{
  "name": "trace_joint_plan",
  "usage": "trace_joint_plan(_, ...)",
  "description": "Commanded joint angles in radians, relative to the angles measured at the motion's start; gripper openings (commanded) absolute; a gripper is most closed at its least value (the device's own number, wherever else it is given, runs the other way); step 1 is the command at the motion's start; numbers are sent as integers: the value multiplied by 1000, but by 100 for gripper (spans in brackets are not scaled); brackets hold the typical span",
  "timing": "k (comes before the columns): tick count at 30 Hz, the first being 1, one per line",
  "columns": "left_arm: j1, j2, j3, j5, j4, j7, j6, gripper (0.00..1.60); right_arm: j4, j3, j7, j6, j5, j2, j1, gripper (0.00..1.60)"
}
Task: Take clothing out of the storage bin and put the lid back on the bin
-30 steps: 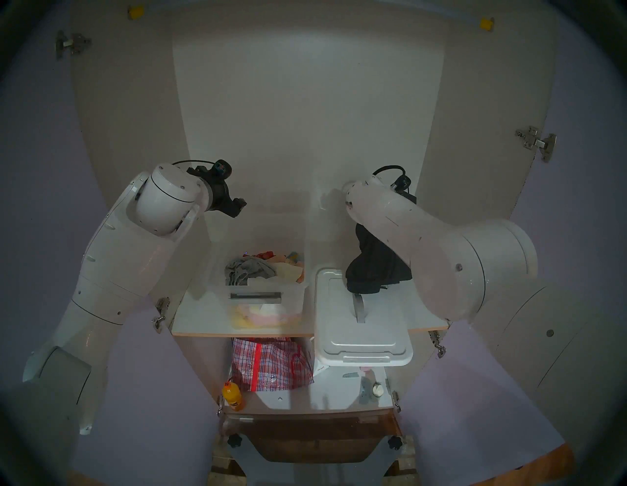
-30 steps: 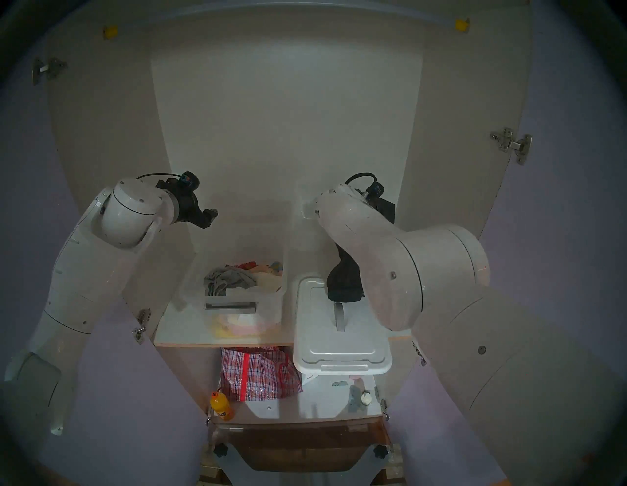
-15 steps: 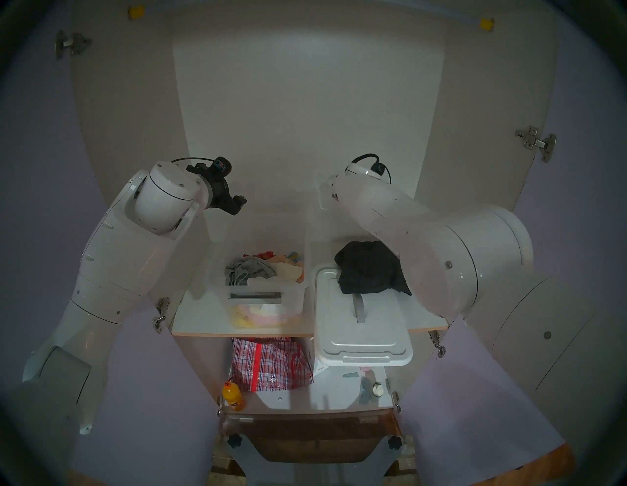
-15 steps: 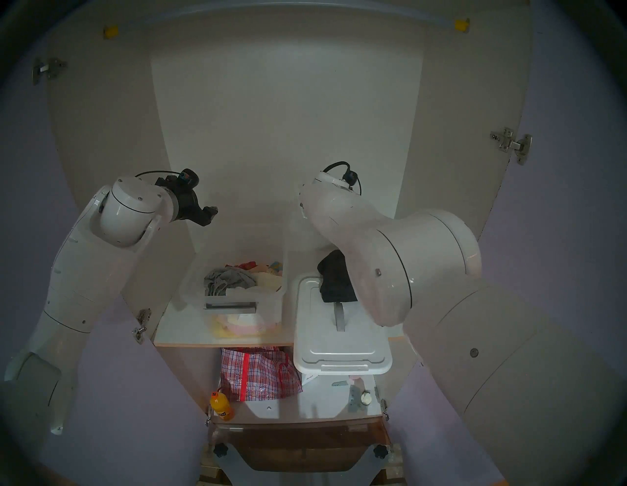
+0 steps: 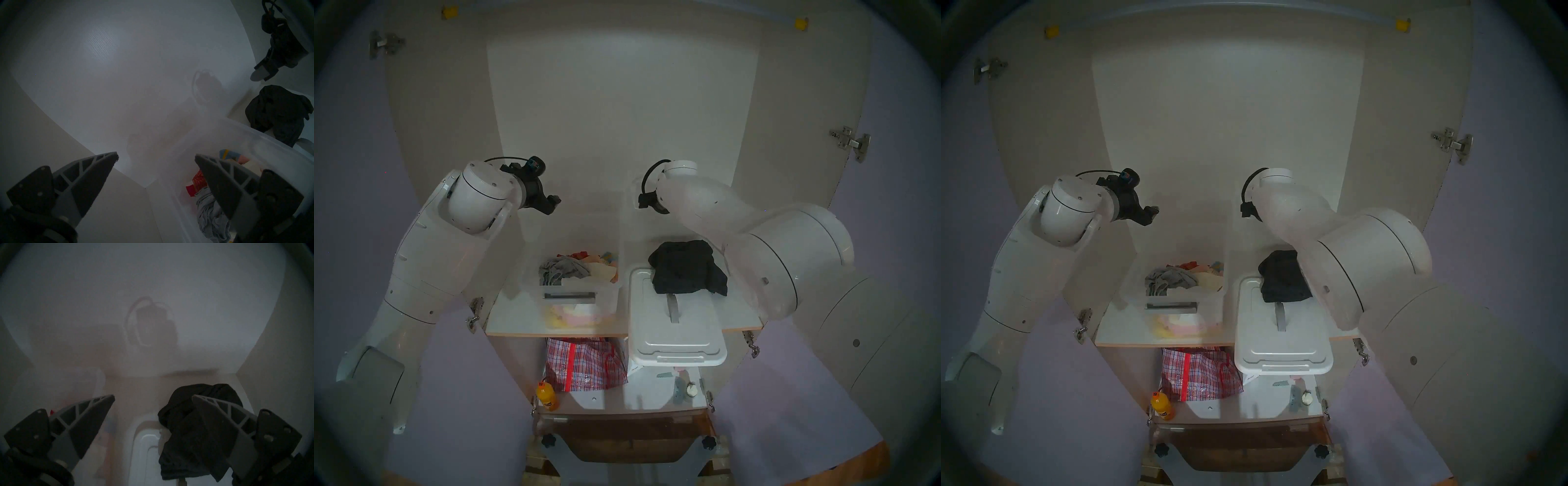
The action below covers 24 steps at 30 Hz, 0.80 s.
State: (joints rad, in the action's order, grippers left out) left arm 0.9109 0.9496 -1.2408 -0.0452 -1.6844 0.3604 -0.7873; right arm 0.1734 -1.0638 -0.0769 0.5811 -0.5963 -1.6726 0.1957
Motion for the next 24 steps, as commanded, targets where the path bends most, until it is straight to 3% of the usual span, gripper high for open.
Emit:
trace_joint_plan(1, -31, -4, -16, 3, -24, 3, 12, 160, 53, 21, 123, -15, 11, 33, -28, 160)
trace_joint_plan(3, -31, -5, -15, 5, -24, 3, 13, 160, 70, 65, 140, -75, 53, 34, -8, 160)
trace_joint_plan(7, -31, -7, -14, 7, -24, 3, 14, 160, 85, 97, 143, -67, 74, 38, 13, 160)
trace_joint_plan(8, -31, -7, -14, 7, -24, 2, 13, 160, 83, 101, 86, -62, 63, 36, 23, 160)
trace_joint_plan(12, -32, -8, -13, 9, -24, 1, 13, 160, 120, 88, 31, -60, 53, 46, 62, 160)
trace_joint_plan(19, -32, -9, -12, 11, -24, 0, 13, 160, 191, 111, 168, 112, 64, 93, 101, 160)
trace_joint_plan(22, -32, -9, -12, 11, -24, -1, 12, 160, 250, 123, 164, 146, 74, 123, 133, 160)
trace_joint_plan(24, -32, -9, -11, 11, -24, -1, 12, 160, 285, 142, 109, 129, 101, 139, 157, 160)
